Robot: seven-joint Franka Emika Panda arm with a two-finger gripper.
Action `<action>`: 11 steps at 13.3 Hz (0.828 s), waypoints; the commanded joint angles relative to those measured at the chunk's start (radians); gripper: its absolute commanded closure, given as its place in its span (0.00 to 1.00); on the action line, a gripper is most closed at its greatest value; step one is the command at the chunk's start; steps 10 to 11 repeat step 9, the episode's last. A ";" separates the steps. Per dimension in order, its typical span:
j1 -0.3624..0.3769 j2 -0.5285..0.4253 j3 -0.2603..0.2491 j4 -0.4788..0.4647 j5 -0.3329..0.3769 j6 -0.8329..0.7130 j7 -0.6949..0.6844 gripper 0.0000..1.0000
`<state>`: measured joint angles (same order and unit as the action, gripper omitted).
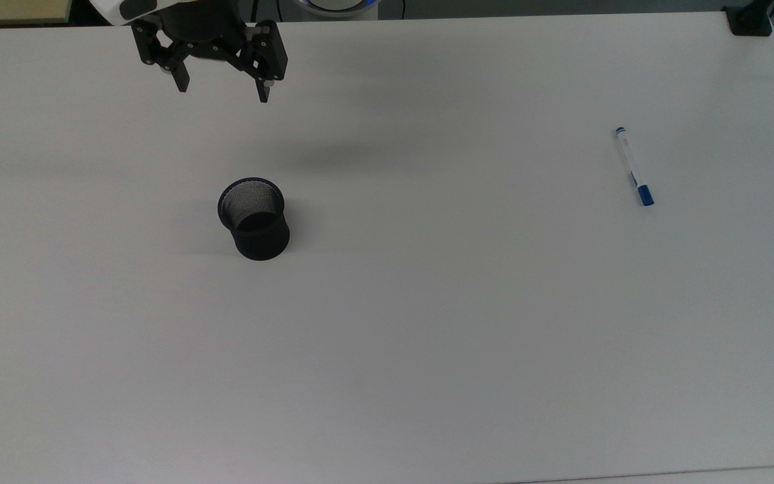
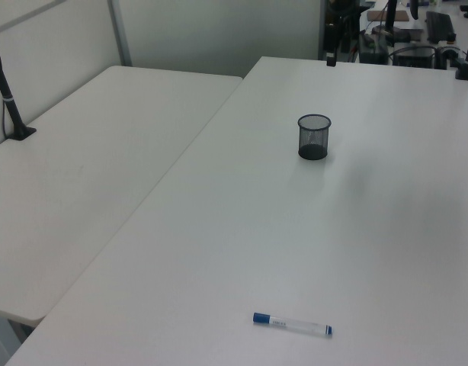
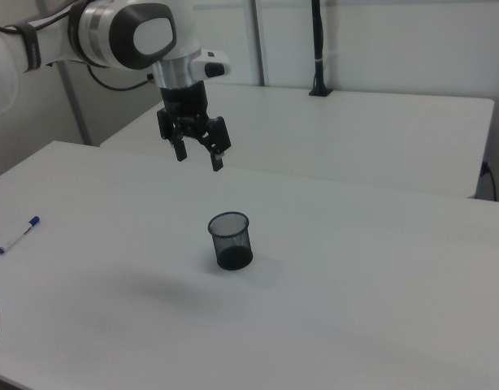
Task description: Remove the marker
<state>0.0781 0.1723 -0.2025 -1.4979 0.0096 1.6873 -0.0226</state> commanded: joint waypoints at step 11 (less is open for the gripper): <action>-0.011 -0.039 0.000 -0.028 -0.011 -0.011 0.018 0.00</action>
